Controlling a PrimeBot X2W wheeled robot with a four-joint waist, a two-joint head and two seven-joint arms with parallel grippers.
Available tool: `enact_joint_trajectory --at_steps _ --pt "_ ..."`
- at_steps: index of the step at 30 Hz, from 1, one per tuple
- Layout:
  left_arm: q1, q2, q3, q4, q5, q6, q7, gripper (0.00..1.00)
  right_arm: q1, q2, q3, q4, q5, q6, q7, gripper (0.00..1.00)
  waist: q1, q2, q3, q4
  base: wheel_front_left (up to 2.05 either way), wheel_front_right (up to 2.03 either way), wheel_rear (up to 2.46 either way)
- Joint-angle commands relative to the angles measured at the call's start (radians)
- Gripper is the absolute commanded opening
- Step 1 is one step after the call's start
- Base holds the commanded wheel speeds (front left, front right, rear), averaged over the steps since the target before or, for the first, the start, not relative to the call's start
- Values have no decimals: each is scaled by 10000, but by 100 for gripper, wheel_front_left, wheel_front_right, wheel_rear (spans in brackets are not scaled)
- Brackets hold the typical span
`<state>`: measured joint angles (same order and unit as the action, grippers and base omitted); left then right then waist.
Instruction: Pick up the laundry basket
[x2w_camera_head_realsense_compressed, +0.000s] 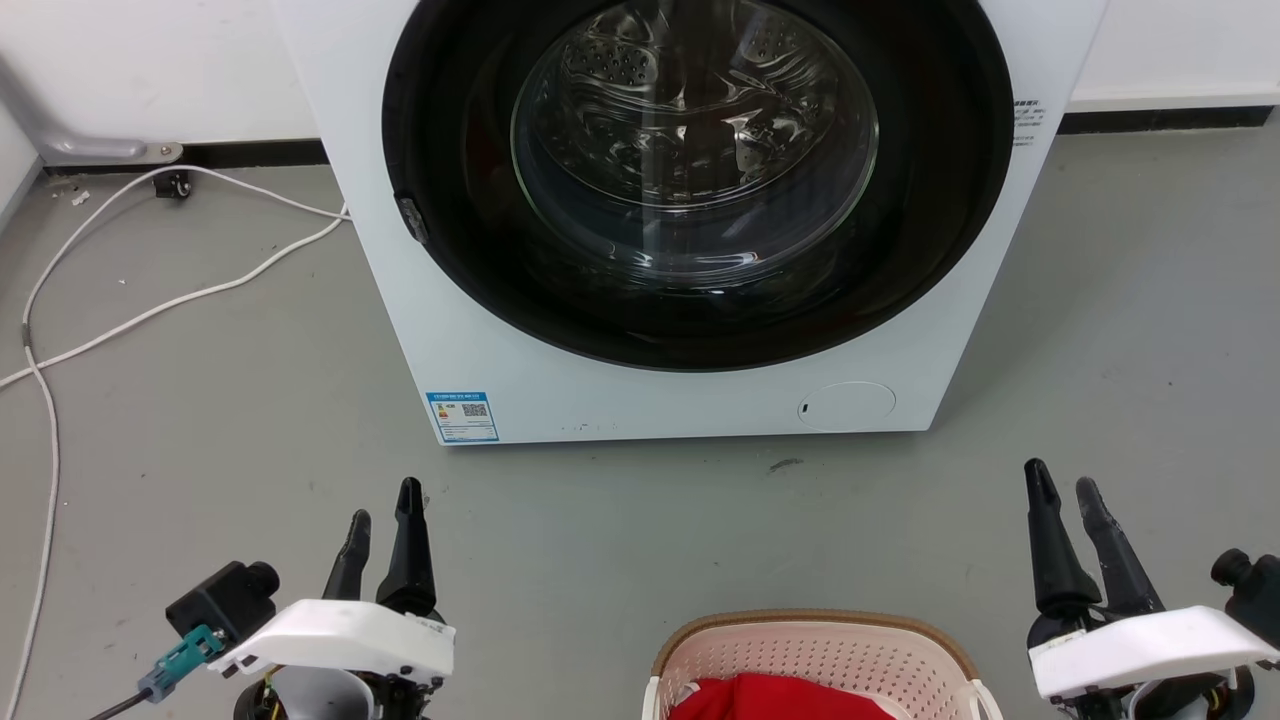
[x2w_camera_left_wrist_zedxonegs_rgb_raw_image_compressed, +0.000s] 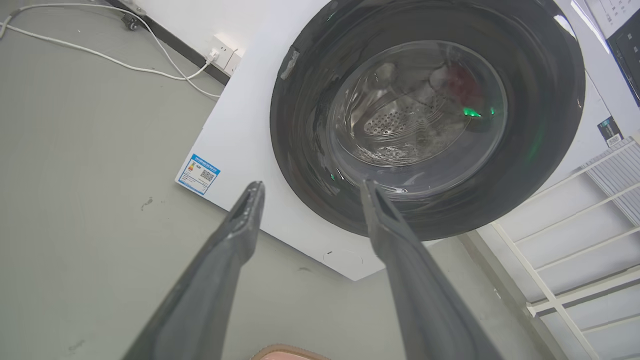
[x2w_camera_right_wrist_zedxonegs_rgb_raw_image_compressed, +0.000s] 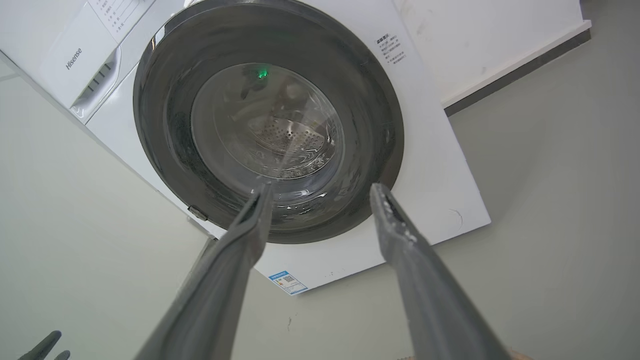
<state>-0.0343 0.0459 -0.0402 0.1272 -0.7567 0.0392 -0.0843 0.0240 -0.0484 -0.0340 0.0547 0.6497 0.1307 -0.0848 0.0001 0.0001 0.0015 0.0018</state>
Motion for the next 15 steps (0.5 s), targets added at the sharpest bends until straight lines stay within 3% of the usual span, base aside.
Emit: enact_joint_trajectory --at_steps 1,15 --pt "-10 47 -52 -176 267 61 -94 100 -49 -31 33 -205 -287 0 -88 100 -1 -1 1 3 0 0 0" --pt "145 133 -518 -302 2033 450 -506 100 199 -31 59 -226 -2138 0 -507 100 -1 -1 -29 24 0 0 0"
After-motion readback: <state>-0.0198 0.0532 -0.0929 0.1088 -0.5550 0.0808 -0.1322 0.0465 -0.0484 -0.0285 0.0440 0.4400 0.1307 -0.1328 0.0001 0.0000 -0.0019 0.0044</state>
